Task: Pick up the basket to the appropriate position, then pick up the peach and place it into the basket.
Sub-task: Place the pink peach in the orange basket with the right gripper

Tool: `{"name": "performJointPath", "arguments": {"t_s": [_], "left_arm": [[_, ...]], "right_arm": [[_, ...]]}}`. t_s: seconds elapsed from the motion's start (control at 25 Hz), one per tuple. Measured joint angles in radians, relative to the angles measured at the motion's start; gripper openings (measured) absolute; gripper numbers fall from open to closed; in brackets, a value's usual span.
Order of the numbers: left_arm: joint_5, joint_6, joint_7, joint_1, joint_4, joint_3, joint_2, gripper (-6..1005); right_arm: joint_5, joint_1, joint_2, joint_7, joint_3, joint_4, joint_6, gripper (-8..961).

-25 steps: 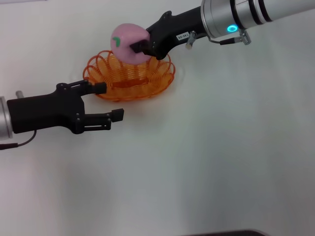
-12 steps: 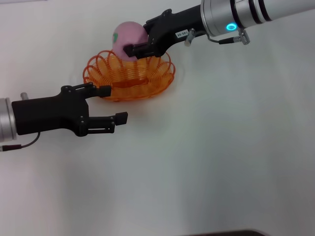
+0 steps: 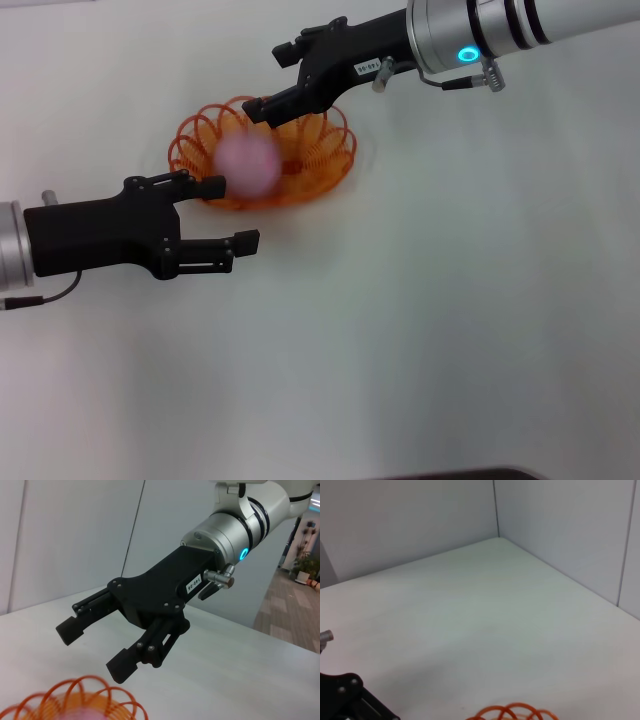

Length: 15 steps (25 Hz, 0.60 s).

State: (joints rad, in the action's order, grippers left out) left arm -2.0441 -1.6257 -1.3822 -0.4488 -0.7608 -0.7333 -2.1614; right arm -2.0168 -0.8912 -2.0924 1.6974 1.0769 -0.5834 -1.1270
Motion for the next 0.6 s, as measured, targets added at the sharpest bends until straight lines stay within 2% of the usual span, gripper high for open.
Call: {"name": "performJointPath", "arguments": {"t_s": [0.36,0.6], "left_arm": [[-0.001,0.000,0.000,-0.001,0.000,0.000,0.000,885],[-0.001,0.000,0.000,-0.001,0.000,0.000,0.001,885]], "right_arm": [[0.000,0.000,0.000,0.001,-0.001,-0.001,0.003,950],[0.001,0.034,0.004,0.022,-0.001,-0.073,-0.068,949]]}}
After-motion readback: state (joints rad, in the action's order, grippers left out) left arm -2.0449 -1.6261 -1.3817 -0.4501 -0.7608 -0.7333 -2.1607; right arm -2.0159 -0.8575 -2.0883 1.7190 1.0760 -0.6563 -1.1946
